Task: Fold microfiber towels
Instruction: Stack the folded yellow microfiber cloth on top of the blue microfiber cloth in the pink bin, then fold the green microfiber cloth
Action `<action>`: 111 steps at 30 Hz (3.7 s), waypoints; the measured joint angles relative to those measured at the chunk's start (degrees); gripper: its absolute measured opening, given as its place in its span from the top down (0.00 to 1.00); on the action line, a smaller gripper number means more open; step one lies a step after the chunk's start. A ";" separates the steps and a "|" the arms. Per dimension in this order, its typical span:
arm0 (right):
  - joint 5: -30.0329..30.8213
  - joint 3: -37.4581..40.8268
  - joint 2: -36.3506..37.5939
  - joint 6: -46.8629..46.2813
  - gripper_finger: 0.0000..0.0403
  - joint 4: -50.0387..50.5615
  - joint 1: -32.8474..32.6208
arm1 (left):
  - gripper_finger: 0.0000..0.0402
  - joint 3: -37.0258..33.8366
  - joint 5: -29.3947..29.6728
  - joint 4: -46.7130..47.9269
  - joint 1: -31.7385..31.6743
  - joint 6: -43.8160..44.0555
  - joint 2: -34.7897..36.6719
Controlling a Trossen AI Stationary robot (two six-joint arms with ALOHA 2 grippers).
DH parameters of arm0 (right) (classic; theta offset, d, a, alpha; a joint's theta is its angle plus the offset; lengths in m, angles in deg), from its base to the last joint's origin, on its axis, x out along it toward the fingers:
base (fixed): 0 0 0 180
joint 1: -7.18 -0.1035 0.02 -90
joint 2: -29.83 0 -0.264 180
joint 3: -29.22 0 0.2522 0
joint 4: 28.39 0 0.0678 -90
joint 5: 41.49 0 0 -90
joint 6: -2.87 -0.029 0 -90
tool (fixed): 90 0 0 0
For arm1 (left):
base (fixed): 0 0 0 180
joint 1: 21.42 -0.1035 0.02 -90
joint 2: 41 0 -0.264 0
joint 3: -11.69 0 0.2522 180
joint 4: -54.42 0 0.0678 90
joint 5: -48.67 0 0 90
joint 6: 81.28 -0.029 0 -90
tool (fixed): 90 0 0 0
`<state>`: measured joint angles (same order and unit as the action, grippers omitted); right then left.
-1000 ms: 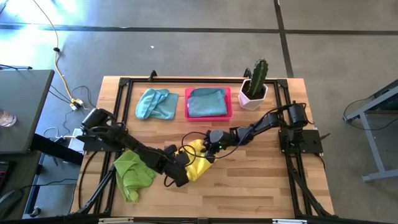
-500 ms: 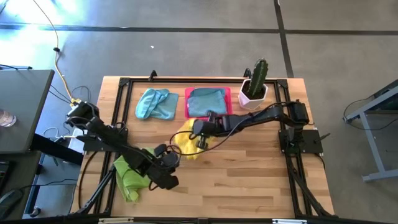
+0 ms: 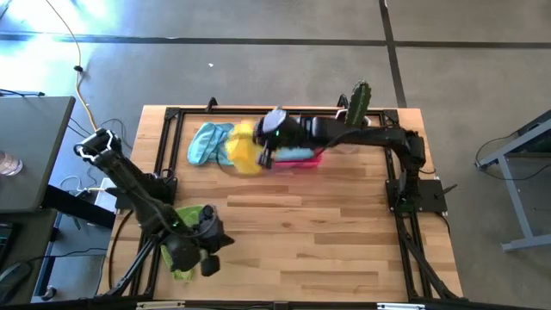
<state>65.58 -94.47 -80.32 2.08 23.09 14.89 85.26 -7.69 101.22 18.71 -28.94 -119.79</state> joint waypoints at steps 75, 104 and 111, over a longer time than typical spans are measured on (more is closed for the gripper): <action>-0.03 -5.49 -13.65 -30.69 1.00 24.81 12.91 | 1.00 0.07 -7.48 4.52 4.27 -12.12 7.27; 3.84 -5.44 -18.94 -31.33 0.61 35.77 12.82 | 1.00 0.02 -7.51 4.89 4.27 -12.09 7.27; 4.71 -5.44 -18.91 -28.78 0.46 44.91 11.58 | 1.00 0.02 -7.47 4.86 3.73 -12.09 7.27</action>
<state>70.28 -99.91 -99.23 -26.71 68.00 26.48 85.29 -15.16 106.09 22.45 -41.03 -112.52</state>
